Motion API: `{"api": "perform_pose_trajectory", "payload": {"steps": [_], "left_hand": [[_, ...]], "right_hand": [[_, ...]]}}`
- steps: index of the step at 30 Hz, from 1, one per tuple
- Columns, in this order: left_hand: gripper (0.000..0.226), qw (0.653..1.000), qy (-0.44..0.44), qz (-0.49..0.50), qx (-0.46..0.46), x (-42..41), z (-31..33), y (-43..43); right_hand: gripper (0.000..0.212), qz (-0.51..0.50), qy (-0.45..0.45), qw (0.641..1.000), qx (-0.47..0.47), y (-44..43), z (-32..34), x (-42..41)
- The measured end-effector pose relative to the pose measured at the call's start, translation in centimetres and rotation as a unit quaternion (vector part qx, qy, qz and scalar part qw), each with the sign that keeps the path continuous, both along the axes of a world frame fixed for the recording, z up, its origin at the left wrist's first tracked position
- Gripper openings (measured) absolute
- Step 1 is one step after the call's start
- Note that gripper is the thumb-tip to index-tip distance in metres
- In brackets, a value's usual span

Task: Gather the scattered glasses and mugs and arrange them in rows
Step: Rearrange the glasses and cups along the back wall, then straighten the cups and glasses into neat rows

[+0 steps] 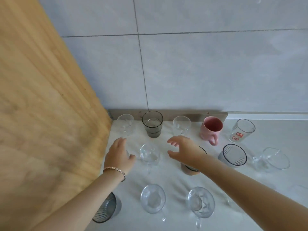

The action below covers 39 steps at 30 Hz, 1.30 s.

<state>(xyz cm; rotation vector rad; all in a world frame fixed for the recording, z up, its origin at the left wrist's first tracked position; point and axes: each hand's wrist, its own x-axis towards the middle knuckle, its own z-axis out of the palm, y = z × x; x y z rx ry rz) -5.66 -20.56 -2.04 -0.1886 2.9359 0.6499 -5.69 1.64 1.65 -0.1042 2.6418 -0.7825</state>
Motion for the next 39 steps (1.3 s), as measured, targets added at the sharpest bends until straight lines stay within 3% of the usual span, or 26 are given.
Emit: {"api": "perform_pose_trajectory", "payload": {"steps": [3,6,12,19,27,39], "left_hand": [[0.069,0.995,-0.082,0.051,0.008,0.5,-1.2,-3.2],[0.065,0.988,-0.114,0.067,0.073,0.9,-2.0,-3.9],[0.072,0.981,-0.101,0.081,0.143,0.6,-3.6,-4.5],[0.08,0.986,-0.085,0.068,0.127,-1.0,-4.0,-4.4],[0.084,0.96,-0.098,0.188,0.182,-1.6,-4.2,-2.3],[0.086,0.956,-0.104,0.188,0.199,-0.7,-4.2,-2.4]], "right_hand": [[0.083,0.006,-0.034,0.999,0.034,-4.6,-2.4,-0.5],[0.107,-0.027,-0.076,0.996,0.041,-7.8,-4.8,-0.4],[0.086,-0.09,-0.04,0.994,0.045,-9.0,-7.1,0.0],[0.087,-0.093,-0.027,0.994,0.045,-8.2,-7.9,0.9],[0.092,-0.136,-0.011,0.991,0.011,-8.8,-8.4,0.1],[0.094,-0.12,-0.01,0.993,0.018,-8.6,-8.4,-0.4]]}}
